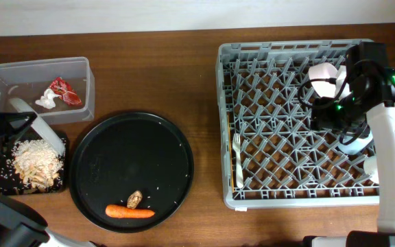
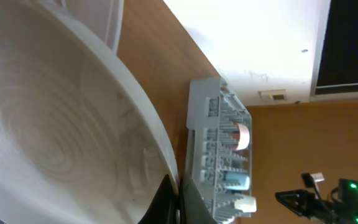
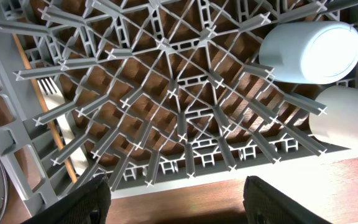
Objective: Sort waste into correct bins and load items into the dishwasher rack
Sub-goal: 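Tip the bowl over the small black tray, dumping the rice, then set the empty white bowl back on the round tray, then grasp the empty white bowl with the right gripper, then stand the white bowl upright at the rack's back left, then grasp the orange carrot on the round tray with the left gripper, then carry the carrot to the small black tray and release it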
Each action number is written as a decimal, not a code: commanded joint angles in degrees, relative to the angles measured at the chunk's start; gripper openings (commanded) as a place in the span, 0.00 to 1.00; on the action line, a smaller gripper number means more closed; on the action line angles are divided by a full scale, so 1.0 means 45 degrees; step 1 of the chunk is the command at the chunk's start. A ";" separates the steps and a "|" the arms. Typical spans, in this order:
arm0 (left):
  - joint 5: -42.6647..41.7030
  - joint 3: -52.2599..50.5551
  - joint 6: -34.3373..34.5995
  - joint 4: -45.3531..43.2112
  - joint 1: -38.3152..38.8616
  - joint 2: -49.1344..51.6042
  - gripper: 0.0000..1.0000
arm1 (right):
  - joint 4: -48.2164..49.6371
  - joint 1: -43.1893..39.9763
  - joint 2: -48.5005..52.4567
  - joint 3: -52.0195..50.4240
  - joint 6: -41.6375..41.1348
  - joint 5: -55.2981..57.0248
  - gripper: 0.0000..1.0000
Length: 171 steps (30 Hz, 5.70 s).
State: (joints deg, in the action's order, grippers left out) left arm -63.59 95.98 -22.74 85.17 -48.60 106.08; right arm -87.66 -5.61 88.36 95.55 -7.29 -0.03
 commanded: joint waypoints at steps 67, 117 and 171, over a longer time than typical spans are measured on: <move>1.3279 -0.0699 0.8563 -0.0437 0.5357 -0.3245 0.69 | 0.4877 0.9447 0.7698 0.4507 -0.5445 -0.2084 0.04; 1.2575 -0.7164 1.3799 -0.0219 1.0176 -0.3682 0.69 | -0.2074 -0.1020 0.2064 0.4745 -0.1428 -0.0228 0.99; 1.5348 -0.6028 1.4600 -0.5916 0.9806 -0.6149 0.00 | -0.2103 -0.1010 0.2064 0.4575 -0.1433 -0.0374 1.00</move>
State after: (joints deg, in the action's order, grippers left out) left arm 1.19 65.32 46.37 58.30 -3.66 78.67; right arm -96.99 -10.00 98.00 116.03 -14.24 -1.61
